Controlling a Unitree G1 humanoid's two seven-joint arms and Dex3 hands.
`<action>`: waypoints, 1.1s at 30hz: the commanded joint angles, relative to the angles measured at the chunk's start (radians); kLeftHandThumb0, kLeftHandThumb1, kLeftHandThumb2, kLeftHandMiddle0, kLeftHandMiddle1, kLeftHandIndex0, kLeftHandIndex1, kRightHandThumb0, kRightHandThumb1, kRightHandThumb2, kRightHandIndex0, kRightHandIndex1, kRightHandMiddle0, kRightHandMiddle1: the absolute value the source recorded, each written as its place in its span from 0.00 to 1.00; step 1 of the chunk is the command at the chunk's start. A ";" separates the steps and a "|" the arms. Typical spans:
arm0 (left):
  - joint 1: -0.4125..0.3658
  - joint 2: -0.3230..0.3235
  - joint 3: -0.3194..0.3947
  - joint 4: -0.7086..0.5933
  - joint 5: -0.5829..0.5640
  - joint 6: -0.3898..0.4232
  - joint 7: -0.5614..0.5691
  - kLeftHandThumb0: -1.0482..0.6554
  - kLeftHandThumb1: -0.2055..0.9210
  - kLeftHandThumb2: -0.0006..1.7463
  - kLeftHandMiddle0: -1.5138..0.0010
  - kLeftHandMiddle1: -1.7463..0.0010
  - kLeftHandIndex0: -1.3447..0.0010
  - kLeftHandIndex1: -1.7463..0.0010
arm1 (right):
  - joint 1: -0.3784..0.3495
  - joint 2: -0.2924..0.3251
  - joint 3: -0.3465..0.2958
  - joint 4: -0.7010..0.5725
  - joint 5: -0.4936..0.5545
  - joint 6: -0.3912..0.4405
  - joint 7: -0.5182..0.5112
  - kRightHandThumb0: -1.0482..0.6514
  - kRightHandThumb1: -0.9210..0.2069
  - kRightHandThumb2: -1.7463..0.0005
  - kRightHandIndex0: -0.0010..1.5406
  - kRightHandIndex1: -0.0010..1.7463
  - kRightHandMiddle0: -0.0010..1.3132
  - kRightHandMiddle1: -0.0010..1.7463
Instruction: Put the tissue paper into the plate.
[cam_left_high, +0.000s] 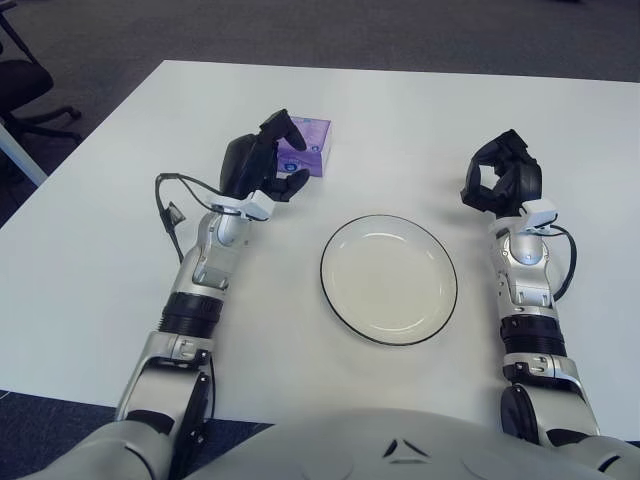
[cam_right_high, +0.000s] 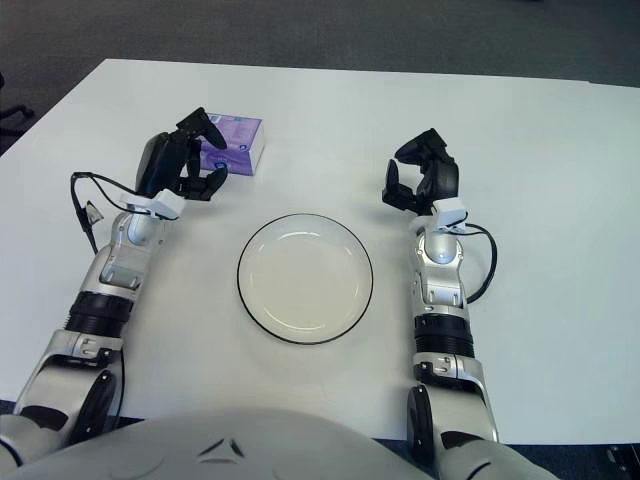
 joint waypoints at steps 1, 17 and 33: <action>-0.084 0.062 -0.044 0.028 0.116 -0.044 0.086 0.35 0.54 0.69 0.27 0.00 0.60 0.00 | 0.213 0.056 0.002 0.111 0.008 0.011 0.001 0.35 0.45 0.32 0.72 1.00 0.41 1.00; -0.229 0.200 -0.126 0.084 0.246 -0.098 0.076 0.19 0.82 0.40 0.82 0.22 0.95 0.15 | 0.216 0.059 0.003 0.106 0.007 0.017 -0.003 0.35 0.45 0.32 0.72 1.00 0.41 1.00; -0.438 0.263 -0.277 0.368 0.360 -0.153 0.069 0.01 1.00 0.27 1.00 0.86 1.00 0.70 | 0.208 0.061 0.002 0.116 0.011 0.015 -0.001 0.35 0.44 0.32 0.72 1.00 0.41 1.00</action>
